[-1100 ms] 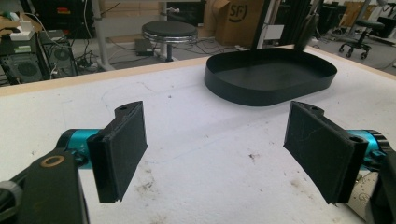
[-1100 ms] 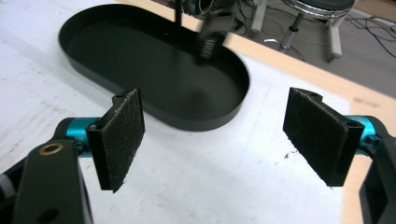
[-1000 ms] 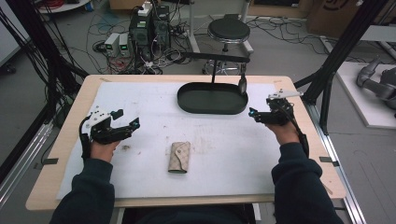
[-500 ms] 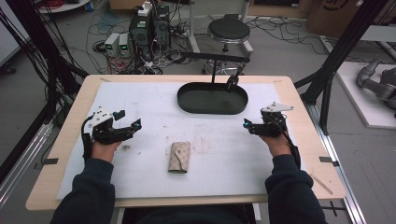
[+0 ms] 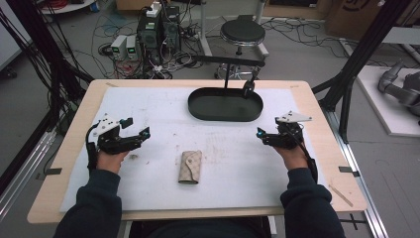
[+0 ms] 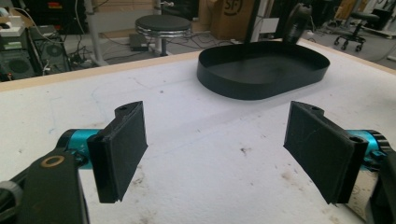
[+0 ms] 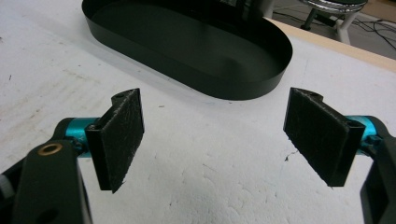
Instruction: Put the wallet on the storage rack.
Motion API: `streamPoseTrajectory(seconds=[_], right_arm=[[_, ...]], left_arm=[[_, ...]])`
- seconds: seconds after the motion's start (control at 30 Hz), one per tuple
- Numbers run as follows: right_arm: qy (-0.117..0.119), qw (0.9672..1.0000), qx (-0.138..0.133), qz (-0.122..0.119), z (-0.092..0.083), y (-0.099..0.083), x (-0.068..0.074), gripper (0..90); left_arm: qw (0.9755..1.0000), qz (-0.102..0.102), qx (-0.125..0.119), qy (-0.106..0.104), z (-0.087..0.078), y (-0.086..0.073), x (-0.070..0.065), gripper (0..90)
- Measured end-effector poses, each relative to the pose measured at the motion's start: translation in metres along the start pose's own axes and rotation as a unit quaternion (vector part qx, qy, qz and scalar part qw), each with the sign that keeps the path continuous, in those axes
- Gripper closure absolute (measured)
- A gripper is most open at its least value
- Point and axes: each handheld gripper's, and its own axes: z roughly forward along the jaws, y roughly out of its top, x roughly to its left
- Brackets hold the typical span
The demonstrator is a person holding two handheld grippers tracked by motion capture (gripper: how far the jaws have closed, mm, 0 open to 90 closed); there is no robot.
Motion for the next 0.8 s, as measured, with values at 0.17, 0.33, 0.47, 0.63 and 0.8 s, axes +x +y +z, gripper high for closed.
streamPoseTrajectory(seconds=[0.17, 0.33, 0.47, 0.63, 0.8], right_arm=[[0.000, 1.0000, 0.003, 0.002, 0.001, -0.001, -0.001, 20.7], [0.004, 0.9999, 0.011, 0.001, 0.005, -0.002, -0.001, 20.7], [0.006, 0.9999, 0.012, -0.001, 0.005, -0.002, 0.000, 20.7], [0.005, 0.9999, 0.011, 0.001, 0.004, -0.002, 0.000, 20.8], [0.006, 0.9999, 0.013, 0.000, 0.004, -0.002, 0.000, 20.8]], left_arm=[[0.9991, -0.005, 0.012, -0.041, 0.009, -0.001, -0.012, 21.3], [0.9945, 0.016, 0.042, -0.094, 0.026, -0.004, -0.035, 21.3], [0.9905, 0.023, 0.054, -0.124, 0.033, -0.006, -0.049, 21.3], [0.9851, 0.033, 0.074, -0.152, 0.042, -0.010, -0.060, 21.6], [0.9772, 0.046, 0.093, -0.185, 0.054, -0.015, -0.074, 21.9]])
